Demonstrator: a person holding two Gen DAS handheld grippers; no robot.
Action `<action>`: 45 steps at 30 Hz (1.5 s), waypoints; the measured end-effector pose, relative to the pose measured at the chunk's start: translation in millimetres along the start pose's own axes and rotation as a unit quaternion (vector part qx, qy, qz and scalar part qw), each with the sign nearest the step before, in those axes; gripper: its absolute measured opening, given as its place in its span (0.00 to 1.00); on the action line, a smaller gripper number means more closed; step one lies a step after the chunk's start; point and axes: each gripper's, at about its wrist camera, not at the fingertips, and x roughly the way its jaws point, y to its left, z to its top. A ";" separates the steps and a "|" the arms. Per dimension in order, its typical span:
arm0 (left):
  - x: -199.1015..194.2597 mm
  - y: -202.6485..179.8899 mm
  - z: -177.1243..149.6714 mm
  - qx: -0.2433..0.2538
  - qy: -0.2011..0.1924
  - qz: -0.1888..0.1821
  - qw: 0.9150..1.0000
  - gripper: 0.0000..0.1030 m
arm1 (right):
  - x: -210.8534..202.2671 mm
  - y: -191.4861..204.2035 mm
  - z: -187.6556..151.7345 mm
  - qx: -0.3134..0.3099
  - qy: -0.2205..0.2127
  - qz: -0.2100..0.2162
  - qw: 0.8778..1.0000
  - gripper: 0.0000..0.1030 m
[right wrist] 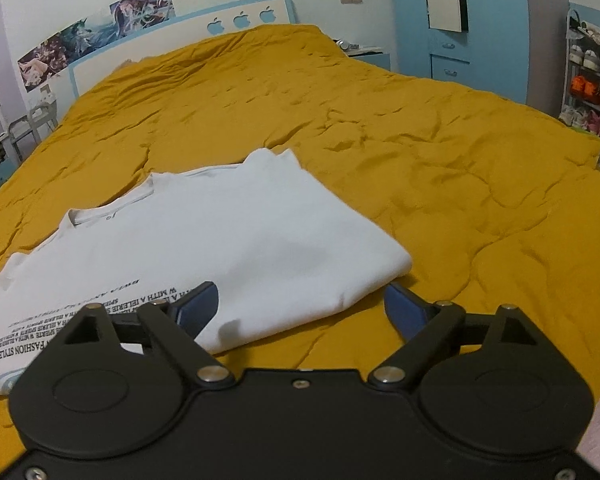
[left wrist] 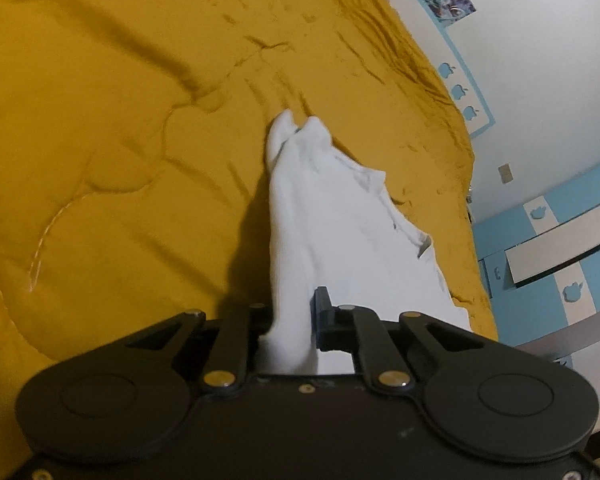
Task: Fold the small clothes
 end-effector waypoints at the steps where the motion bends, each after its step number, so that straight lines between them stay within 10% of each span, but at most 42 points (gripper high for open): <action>1: -0.5 -6.2 0.5 0.006 -0.005 -0.001 1.000 0.07 | -0.1 -1.0 0.8 0.002 0.000 0.000 1.000 0.88; 18: 57.7 -209.7 -30.9 0.134 0.026 -0.127 0.983 0.03 | -23.1 -72.9 32.2 0.058 -0.043 -0.002 0.997 0.89; 24: 144.0 -277.5 -108.0 0.166 0.129 -0.153 0.966 0.06 | -25.6 -120.6 39.2 0.095 -0.050 -0.021 0.994 0.90; 29: 200.3 -292.0 -165.9 0.163 0.248 -0.120 0.948 0.29 | -21.7 -140.4 39.3 0.106 -0.040 -0.036 0.993 0.90; 35: 145.4 -287.6 -132.0 0.208 0.169 -0.139 0.953 0.54 | -27.4 -140.2 45.6 0.082 -0.045 0.030 0.995 0.90; 45: 98.4 -186.4 -42.7 0.183 0.044 -0.005 0.982 0.60 | 30.5 -83.3 83.6 -0.004 -0.018 0.215 0.976 0.71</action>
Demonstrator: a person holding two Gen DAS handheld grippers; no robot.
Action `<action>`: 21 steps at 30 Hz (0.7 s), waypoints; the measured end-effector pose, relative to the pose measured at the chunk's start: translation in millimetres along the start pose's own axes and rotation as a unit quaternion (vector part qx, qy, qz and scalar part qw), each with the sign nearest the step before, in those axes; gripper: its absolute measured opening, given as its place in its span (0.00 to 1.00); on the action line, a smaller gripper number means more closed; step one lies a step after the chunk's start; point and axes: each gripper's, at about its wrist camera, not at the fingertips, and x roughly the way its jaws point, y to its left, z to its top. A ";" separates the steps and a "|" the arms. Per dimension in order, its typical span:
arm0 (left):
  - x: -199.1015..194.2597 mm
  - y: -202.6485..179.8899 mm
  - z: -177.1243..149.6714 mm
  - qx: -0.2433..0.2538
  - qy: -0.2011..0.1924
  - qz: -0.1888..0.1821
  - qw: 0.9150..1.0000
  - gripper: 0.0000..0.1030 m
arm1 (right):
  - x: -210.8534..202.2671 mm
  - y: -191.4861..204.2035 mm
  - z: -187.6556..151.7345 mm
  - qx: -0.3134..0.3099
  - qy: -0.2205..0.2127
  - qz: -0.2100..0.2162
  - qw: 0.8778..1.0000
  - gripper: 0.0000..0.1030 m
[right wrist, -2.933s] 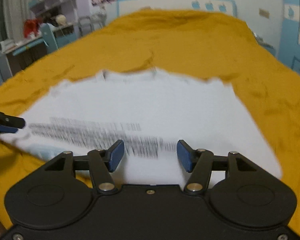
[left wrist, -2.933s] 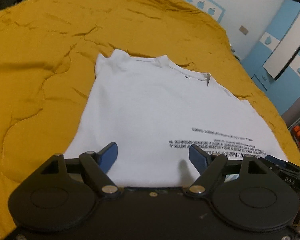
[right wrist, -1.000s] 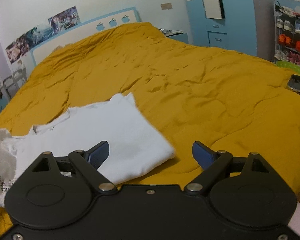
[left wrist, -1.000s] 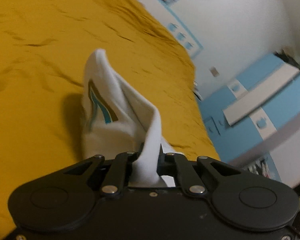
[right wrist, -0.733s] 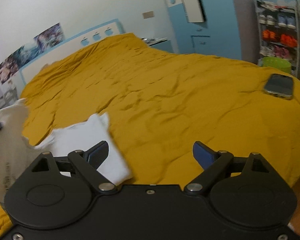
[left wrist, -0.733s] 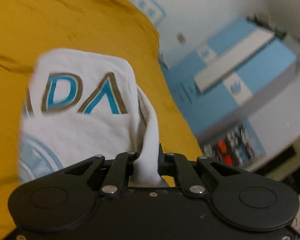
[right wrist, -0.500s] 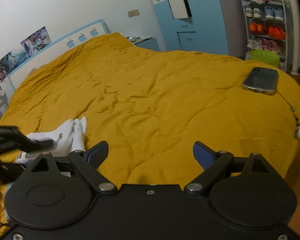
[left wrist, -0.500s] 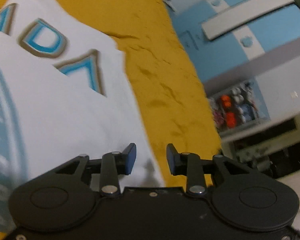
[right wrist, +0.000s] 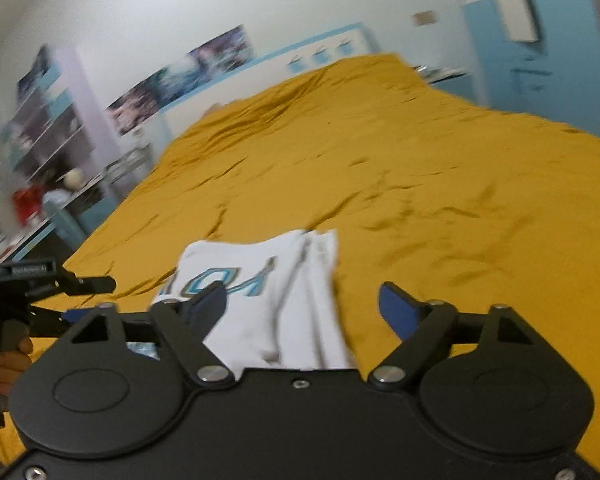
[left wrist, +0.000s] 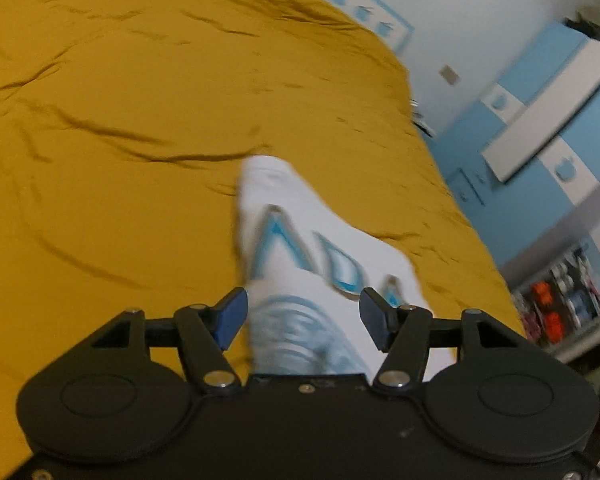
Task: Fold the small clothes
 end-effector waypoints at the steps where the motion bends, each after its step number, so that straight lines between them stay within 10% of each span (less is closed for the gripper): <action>1: -4.0 13.1 4.6 -0.006 -0.001 0.000 1.000 0.60 | 12.6 -0.4 4.1 0.003 0.011 0.009 1.000 0.66; 21: 74.0 21.5 19.3 -0.059 0.058 0.005 0.997 0.73 | 186.4 -15.2 43.8 0.034 0.178 0.053 0.982 0.64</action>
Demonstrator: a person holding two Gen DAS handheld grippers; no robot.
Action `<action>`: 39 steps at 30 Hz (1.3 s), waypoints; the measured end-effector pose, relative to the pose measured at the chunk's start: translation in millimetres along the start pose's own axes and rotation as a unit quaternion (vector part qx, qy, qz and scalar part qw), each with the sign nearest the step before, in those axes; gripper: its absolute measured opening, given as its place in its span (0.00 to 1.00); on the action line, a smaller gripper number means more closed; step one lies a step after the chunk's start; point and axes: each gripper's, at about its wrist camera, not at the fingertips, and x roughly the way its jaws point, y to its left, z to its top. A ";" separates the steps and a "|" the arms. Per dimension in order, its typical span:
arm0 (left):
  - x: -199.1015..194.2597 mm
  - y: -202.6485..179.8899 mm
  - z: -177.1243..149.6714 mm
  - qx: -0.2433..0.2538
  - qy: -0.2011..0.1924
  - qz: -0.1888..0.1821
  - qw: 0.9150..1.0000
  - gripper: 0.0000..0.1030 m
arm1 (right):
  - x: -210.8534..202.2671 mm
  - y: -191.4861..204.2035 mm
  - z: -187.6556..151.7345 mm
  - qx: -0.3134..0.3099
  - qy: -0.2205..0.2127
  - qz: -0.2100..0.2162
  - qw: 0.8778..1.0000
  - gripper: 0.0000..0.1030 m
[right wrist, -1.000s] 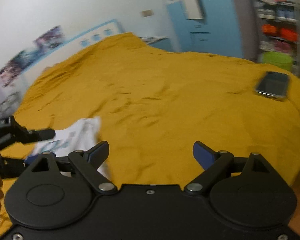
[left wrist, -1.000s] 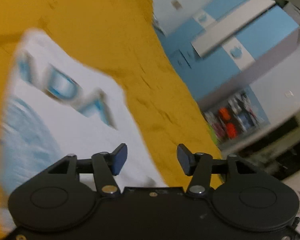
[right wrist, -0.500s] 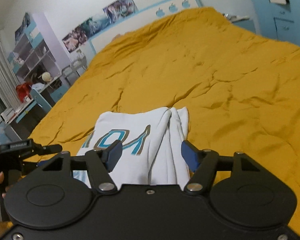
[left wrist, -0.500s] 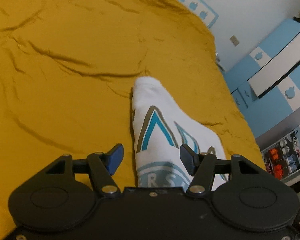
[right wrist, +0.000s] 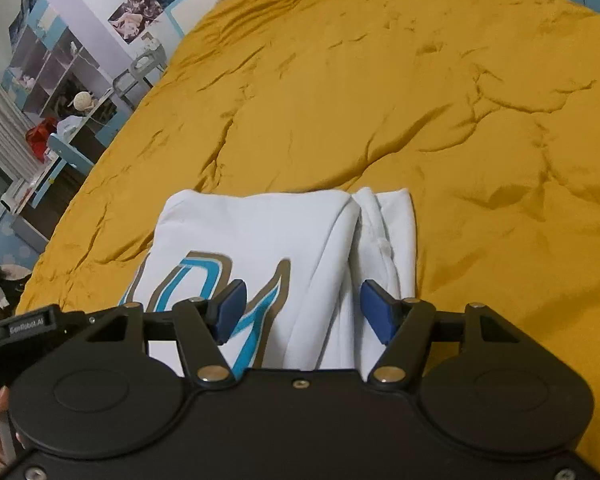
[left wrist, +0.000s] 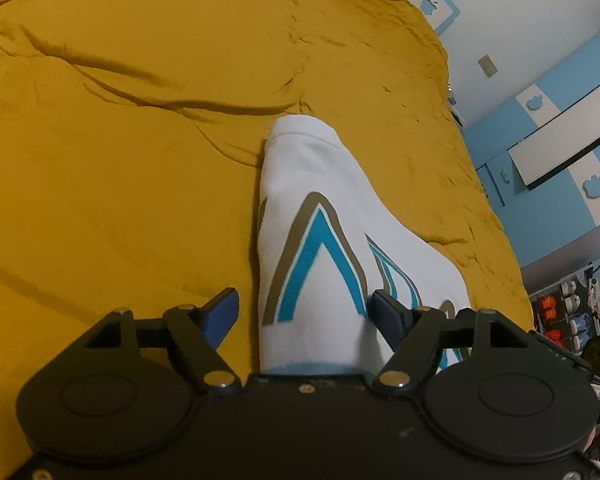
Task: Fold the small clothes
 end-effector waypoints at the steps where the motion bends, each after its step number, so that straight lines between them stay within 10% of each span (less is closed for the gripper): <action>1: 2.2 1.5 1.4 -0.002 0.002 -0.001 1.000 0.75 | 2.3 -1.7 2.1 0.002 0.003 0.005 1.000 0.64; 3: 6.4 3.6 3.5 -0.006 0.004 -0.002 1.000 0.76 | 9.1 -3.4 6.5 0.007 0.010 0.012 1.000 0.57; 5: 10.4 3.2 3.9 -0.007 0.004 -0.002 1.000 0.76 | 13.9 -2.9 8.9 -0.004 0.022 0.005 1.000 0.20; 11: 4.4 -7.8 1.5 0.009 -0.005 -0.011 1.000 0.75 | -12.1 2.2 14.6 -0.013 -0.016 0.016 1.000 0.09; 20: 9.3 -6.5 -8.4 0.018 0.011 0.006 1.000 0.76 | 8.1 -36.7 10.4 0.029 0.008 0.013 0.999 0.09; 24: -23.5 -5.0 -12.3 0.033 0.011 -0.001 0.999 0.76 | -25.2 -39.6 4.9 0.062 -0.012 0.046 0.997 0.37; 32: -112.8 -5.4 -64.5 0.088 0.023 -0.007 0.996 0.76 | -133.9 -5.7 -64.8 -0.021 -0.039 0.008 0.999 0.46; 39: -128.9 8.3 -109.0 0.076 0.042 -0.013 0.996 0.77 | -140.1 6.7 -107.0 -0.105 -0.047 -0.013 0.993 0.46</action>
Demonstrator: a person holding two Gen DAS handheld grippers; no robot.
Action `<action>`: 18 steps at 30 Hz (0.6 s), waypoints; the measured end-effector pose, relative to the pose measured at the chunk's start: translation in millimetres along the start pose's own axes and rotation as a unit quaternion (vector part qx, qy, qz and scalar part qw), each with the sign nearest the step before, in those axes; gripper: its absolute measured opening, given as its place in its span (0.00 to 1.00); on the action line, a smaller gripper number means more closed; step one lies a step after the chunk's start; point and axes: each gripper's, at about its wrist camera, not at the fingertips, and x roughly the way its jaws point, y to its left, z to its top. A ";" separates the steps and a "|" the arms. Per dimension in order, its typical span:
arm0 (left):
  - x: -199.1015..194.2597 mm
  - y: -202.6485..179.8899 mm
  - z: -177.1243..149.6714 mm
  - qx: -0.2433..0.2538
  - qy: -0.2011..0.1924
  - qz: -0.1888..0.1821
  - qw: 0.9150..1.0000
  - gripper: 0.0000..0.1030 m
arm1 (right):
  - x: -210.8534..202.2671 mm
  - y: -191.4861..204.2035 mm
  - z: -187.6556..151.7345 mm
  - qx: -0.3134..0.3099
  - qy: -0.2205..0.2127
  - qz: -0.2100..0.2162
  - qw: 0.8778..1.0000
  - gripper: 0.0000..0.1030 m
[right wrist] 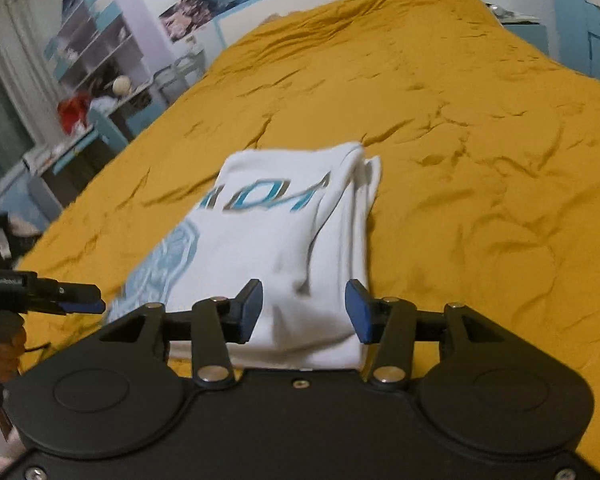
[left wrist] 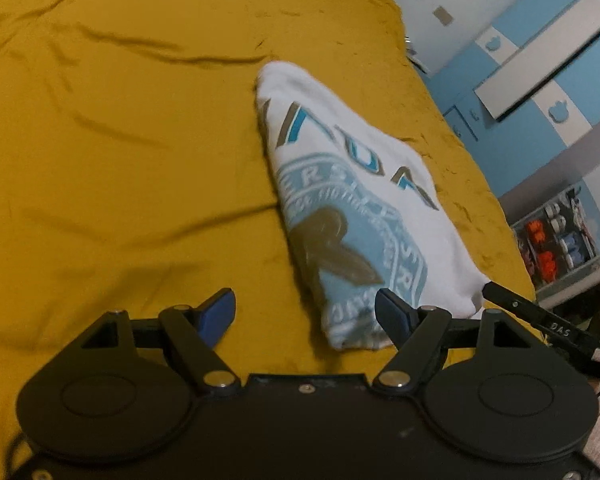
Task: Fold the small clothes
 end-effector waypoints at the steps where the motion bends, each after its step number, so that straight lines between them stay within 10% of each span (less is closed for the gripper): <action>1: 2.6 1.0 -2.4 -0.005 0.001 -0.003 1.000 0.77 | 3.1 -0.9 -0.6 -0.004 -0.003 -0.003 1.000 0.46; 6: 13.6 3.0 -6.6 -0.028 -0.005 -0.006 1.000 0.77 | 9.6 7.3 -9.4 -0.017 0.017 -0.002 1.000 0.14; 11: 7.2 -3.1 -6.0 -0.037 -0.008 -0.030 0.999 0.79 | -32.5 20.6 -6.6 -0.017 -0.036 -0.012 0.999 0.09; 18: 29.3 5.2 -7.0 -0.056 0.001 -0.035 0.998 0.80 | 4.1 -13.3 -32.3 0.041 0.005 -0.019 0.999 0.09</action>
